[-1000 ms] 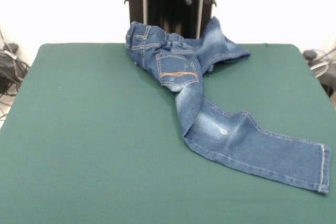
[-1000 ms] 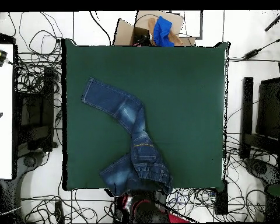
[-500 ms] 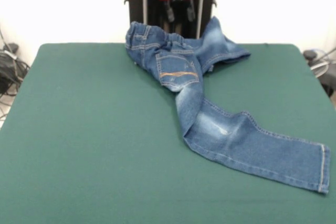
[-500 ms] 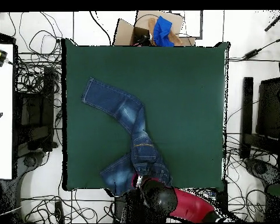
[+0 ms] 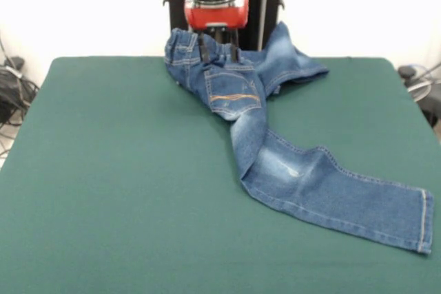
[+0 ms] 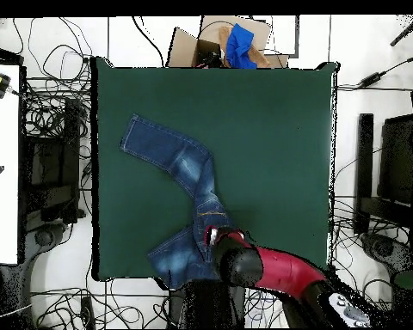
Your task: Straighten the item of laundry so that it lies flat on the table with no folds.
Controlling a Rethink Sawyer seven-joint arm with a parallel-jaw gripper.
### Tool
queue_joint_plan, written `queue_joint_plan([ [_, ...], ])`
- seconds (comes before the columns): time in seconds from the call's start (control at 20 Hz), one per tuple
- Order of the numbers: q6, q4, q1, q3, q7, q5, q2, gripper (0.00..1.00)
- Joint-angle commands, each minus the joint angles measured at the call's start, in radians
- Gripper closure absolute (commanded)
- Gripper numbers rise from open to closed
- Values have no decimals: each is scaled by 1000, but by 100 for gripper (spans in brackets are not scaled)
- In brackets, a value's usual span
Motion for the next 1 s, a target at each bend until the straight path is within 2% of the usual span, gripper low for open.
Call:
queue_joint_plan([
  [0.05,-45,-187,53,14,72,-56,86,0],
  [0.2,-55,-215,60,4,71,-70,112,0],
  [0.35,-71,-284,66,-11,58,-93,235,0],
  [0.5,-147,-343,68,-30,58,-136,360,0],
  [0.6,-144,-378,58,-27,49,-156,419,0],
  [0.85,-143,-382,49,-40,66,-188,467,0],
  [1.0,-143,-351,42,-57,82,-199,457,0],
])
